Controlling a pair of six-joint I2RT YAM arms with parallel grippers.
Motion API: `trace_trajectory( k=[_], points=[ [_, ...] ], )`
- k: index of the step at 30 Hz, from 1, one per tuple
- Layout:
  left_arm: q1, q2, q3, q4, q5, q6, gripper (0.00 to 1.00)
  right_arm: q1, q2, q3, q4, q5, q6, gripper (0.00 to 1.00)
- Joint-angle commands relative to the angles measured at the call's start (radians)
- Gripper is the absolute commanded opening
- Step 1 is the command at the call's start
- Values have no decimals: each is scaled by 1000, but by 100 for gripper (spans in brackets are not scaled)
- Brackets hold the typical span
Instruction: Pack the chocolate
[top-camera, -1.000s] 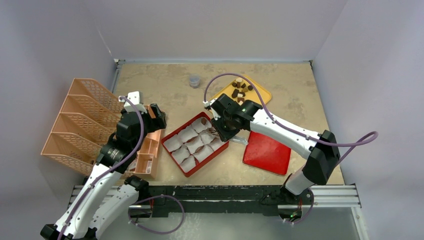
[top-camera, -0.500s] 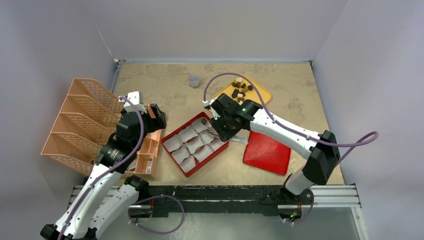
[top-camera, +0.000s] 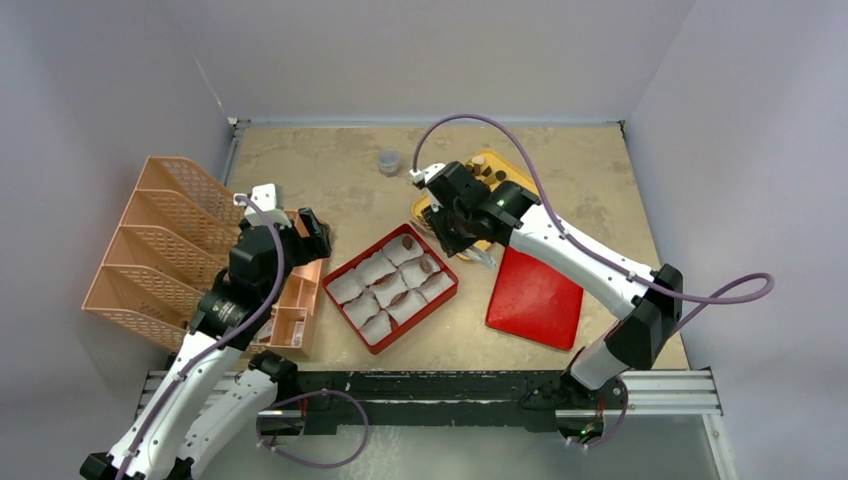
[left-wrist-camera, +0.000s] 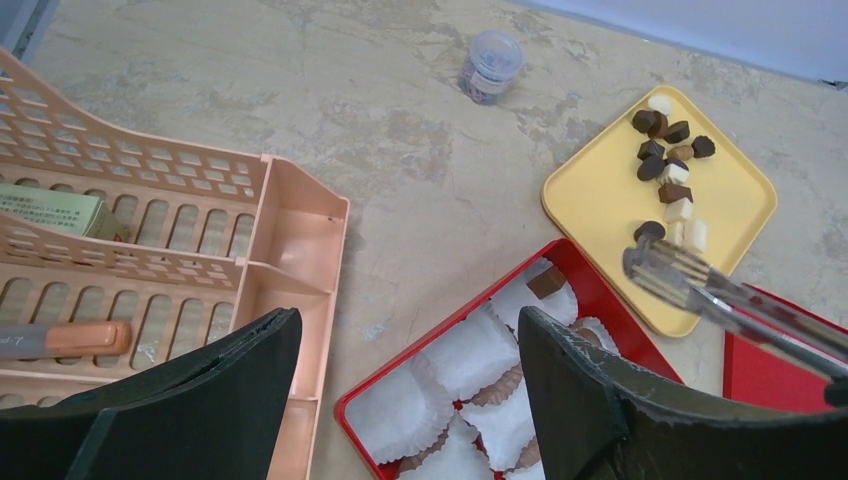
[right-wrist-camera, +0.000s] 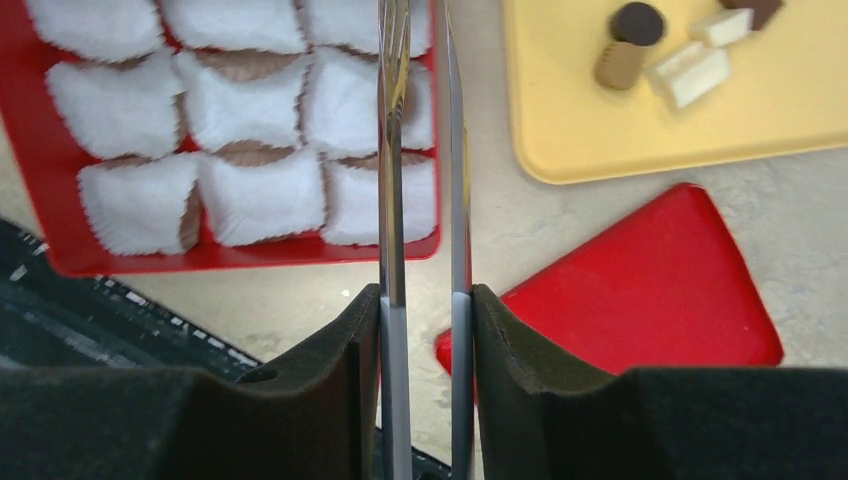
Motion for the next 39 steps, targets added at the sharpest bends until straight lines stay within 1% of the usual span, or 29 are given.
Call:
trace_trajectory(
  k=[1, 9, 13, 16, 24, 32, 39],
  points=[
    [4, -10, 17, 26, -12, 13, 79, -68, -38, 22, 10, 94, -21, 37],
    [4, -2, 18, 31, -10, 16, 79, -247, -35, -67, 55, 110, -49, 36],
    [4, 3, 17, 31, -8, 16, 79, -302, -35, -108, 79, 109, -61, 37],
    [4, 8, 17, 30, -4, 17, 79, -340, -35, -133, 105, 78, -70, 37],
    [4, 5, 15, 31, -7, 16, 79, -387, -20, -174, 172, 27, -47, 41],
    [4, 21, 18, 34, 1, 16, 79, -399, -2, -198, 198, -10, -34, 43],
    [4, 2, 12, 36, 5, 13, 79, -404, 5, -217, 189, 28, -10, 45]
  ],
)
